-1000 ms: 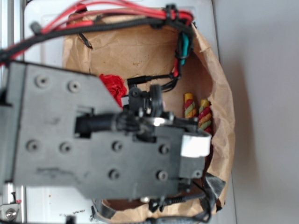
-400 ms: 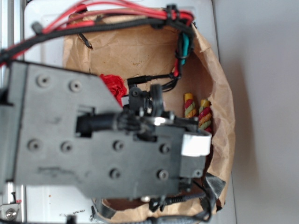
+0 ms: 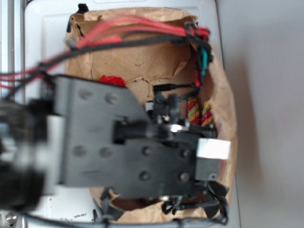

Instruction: Grab the multicolored rope.

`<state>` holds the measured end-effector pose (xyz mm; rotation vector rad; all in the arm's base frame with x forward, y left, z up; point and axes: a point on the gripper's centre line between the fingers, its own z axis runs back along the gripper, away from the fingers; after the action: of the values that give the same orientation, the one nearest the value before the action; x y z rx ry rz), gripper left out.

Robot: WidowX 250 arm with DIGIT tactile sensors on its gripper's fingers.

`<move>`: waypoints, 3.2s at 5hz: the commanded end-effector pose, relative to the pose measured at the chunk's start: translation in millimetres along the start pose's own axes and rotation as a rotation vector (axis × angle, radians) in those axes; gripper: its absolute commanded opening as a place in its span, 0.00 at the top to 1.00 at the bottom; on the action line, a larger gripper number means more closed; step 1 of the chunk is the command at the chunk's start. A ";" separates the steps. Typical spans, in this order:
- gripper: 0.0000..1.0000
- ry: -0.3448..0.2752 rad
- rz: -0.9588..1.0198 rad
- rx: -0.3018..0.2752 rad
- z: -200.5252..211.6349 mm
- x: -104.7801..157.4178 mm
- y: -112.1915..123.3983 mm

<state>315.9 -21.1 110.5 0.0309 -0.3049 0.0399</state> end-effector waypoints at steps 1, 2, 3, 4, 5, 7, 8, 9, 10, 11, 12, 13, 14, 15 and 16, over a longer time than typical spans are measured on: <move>0.00 -0.102 -0.079 -0.048 13.2 9.3 10.8; 0.00 -0.108 -0.098 -0.074 23.0 4.3 14.9; 0.00 -0.108 -0.106 -0.110 30.1 3.1 23.0; 0.00 -0.146 -0.163 -0.141 28.7 0.8 23.2; 0.00 -0.146 -0.286 -0.186 22.3 -0.4 21.1; 0.00 -0.235 -0.396 -0.128 16.1 -18.1 5.5; 0.00 -0.260 -0.432 -0.081 7.1 -29.8 -10.5; 0.00 -0.268 -0.454 -0.076 4.3 -33.9 -21.3; 0.00 -0.265 -0.469 -0.084 2.6 -30.6 -33.7; 0.00 -0.249 -0.484 -0.098 4.7 -27.6 -46.7; 0.00 -0.238 -0.475 -0.124 11.8 -24.0 -47.5; 0.00 -0.236 -0.456 -0.117 8.9 -16.6 -48.3; 0.00 -0.224 -0.445 -0.091 -3.7 -5.2 -49.7; 0.00 -0.219 -0.441 -0.078 -16.4 5.1 -52.6; 0.00 -0.205 -0.437 -0.090 -68.2 -1.8 -4.1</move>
<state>326.9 -34.1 34.5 -0.0071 -0.4517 -0.4344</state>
